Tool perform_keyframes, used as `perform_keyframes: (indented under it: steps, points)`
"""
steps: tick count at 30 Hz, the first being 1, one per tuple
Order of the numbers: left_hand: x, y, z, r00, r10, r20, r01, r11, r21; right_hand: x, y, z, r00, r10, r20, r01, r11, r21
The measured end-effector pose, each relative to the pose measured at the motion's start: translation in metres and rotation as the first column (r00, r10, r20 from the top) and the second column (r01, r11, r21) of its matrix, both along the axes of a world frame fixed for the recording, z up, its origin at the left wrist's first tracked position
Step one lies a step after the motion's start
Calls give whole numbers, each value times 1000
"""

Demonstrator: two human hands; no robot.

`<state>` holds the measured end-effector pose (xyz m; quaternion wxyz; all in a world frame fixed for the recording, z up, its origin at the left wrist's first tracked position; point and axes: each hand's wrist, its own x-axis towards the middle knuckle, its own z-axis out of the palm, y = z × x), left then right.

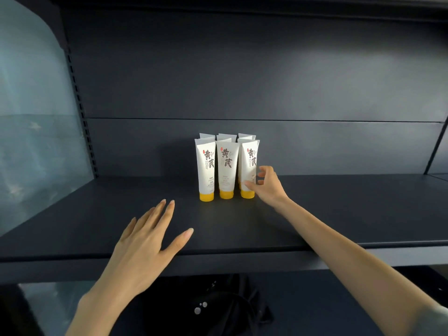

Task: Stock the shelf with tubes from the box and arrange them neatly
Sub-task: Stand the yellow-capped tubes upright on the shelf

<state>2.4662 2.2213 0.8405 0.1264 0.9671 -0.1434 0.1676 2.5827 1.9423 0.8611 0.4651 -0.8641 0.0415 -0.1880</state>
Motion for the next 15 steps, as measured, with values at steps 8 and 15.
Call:
perform_keyframes:
  steps: [8,15]
  points:
    - [-5,10,-6,1000,11,-16,-11,999,31,-101,-28,0,985,-111,133,168,805,-569]
    - [-8,-1,-13,999,-3,-37,8,992,129,-195,-73,-32,955,-298,-2,210,679,-704]
